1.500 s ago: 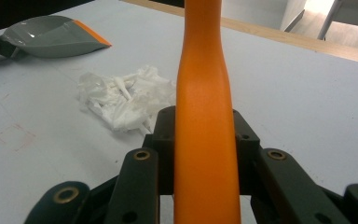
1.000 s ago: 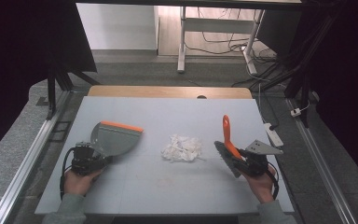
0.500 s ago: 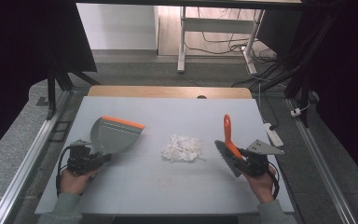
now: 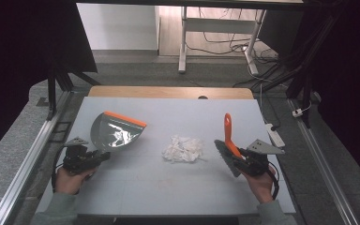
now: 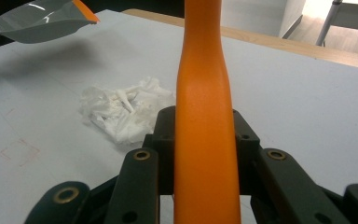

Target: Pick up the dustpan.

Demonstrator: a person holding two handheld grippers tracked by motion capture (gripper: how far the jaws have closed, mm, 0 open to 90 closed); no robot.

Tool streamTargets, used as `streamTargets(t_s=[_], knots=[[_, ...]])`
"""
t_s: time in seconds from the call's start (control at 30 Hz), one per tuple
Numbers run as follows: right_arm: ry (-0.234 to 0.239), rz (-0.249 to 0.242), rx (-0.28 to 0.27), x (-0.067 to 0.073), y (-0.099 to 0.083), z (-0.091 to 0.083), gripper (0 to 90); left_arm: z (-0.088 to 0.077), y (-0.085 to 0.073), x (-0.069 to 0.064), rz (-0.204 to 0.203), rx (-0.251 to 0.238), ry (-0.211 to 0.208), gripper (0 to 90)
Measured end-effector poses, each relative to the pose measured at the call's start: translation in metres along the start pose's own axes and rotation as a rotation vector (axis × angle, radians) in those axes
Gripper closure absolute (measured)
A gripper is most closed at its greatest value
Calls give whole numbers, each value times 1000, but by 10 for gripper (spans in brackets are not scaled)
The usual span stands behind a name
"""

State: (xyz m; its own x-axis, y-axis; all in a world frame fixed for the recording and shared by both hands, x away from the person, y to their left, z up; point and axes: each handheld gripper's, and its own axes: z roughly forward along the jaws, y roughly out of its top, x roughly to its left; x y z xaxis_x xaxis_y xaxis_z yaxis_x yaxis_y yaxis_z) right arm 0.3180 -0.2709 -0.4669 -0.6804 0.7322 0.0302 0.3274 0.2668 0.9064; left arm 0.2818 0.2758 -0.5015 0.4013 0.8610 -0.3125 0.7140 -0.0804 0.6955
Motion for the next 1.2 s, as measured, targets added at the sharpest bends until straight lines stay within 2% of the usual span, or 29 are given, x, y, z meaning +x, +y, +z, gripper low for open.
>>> streamTargets(t_s=[0.3, 0.6, 0.8, 1.0, 1.2], knots=[[-7, 11, -13, 1, 2, -2, 703, -6, 1, 2, 36, -19, -36, 616], [-6, 9, -16, 2, 2, -3, 703, -15, 2, -4, 102, -43, -74, 616], [-4, 10, -33, 3, 5, -5, 703, -21, 3, -9, 144, -51, -116, 616], [-4, 8, -33, 3, 6, -5, 703, -24, 3, -10, 185, -44, -157, 616], [-5, 11, -39, 3, 6, -6, 703, -26, 3, -11, 218, -27, -173, 616]])
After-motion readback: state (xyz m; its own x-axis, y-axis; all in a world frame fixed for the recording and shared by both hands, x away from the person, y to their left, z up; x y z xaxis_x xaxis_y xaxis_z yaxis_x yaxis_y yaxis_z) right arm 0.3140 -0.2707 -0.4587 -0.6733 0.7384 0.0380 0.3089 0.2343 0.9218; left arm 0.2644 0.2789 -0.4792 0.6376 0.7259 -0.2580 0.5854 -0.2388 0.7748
